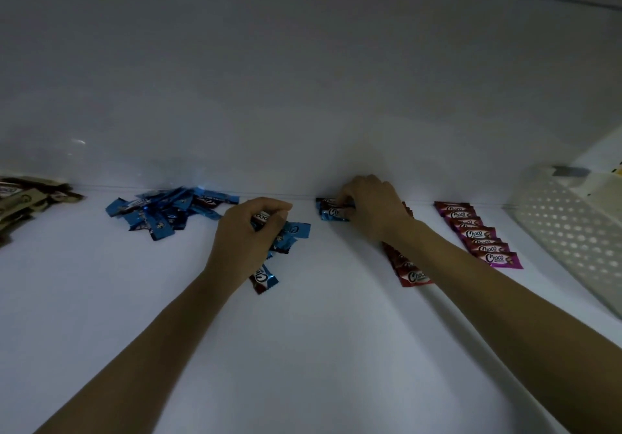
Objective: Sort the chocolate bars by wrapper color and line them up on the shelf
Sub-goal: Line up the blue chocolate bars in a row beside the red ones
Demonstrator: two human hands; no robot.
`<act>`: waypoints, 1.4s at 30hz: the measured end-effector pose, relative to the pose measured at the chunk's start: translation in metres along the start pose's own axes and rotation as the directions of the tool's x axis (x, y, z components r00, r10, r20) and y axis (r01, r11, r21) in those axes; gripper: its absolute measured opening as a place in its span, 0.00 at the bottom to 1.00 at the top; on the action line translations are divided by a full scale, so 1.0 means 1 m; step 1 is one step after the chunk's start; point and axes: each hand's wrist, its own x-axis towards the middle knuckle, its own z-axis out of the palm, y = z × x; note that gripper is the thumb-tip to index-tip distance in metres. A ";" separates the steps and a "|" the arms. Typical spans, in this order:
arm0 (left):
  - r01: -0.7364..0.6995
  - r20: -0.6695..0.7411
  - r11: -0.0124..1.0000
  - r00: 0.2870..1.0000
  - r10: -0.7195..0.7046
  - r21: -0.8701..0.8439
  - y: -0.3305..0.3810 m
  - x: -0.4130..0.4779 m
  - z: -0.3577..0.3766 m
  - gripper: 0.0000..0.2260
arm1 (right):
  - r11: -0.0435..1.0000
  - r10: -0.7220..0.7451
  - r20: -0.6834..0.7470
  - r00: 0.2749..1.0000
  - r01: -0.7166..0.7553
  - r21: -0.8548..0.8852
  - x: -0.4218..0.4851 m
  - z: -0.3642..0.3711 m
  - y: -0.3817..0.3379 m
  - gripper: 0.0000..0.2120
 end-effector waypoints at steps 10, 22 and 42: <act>0.006 0.003 1.000 1.000 -0.006 -0.006 -0.001 0.001 0.000 0.06 | 0.999 -0.018 -0.019 1.000 0.017 -0.031 0.001 0.001 -0.001 0.12; 0.027 0.002 0.999 1.000 -0.027 -0.033 0.001 0.000 -0.001 0.06 | 1.000 -0.002 -0.173 0.985 0.000 -0.008 0.002 0.011 0.001 0.09; 0.280 -0.067 0.725 0.910 -0.409 -0.630 0.022 0.004 -0.007 0.06 | 0.574 0.018 -0.106 0.994 0.077 0.815 -0.076 0.014 -0.091 0.08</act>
